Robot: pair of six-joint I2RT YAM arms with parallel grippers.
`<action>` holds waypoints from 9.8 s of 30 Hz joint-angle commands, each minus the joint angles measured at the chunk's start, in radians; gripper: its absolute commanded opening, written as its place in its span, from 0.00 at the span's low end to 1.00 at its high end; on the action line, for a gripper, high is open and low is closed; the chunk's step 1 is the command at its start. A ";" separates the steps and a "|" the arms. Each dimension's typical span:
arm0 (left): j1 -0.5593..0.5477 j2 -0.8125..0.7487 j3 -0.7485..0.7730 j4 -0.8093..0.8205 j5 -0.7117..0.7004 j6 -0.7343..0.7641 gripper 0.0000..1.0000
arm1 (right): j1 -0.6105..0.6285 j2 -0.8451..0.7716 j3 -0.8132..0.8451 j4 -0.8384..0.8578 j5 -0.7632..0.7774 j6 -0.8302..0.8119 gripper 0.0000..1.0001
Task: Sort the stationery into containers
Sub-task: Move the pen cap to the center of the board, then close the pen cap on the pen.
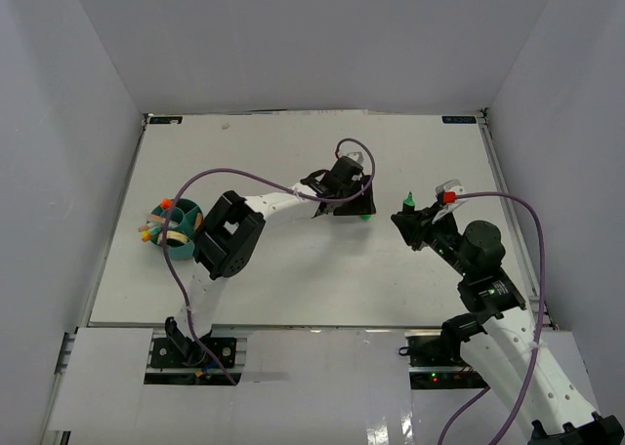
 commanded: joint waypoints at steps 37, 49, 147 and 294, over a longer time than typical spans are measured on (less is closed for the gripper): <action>-0.098 0.138 0.097 -0.123 -0.325 -0.035 0.44 | -0.002 -0.196 -0.084 -0.067 -0.037 0.046 0.08; -0.100 0.010 -0.066 -0.114 -0.285 0.067 0.28 | -0.002 -0.213 -0.084 -0.090 -0.038 0.044 0.08; 0.012 -0.363 -0.594 -0.062 0.261 1.171 0.63 | -0.001 -0.187 -0.092 -0.073 -0.078 0.070 0.08; -0.015 -0.006 0.061 -0.687 -0.166 -0.567 0.60 | -0.002 -0.294 -0.147 -0.095 -0.103 0.013 0.08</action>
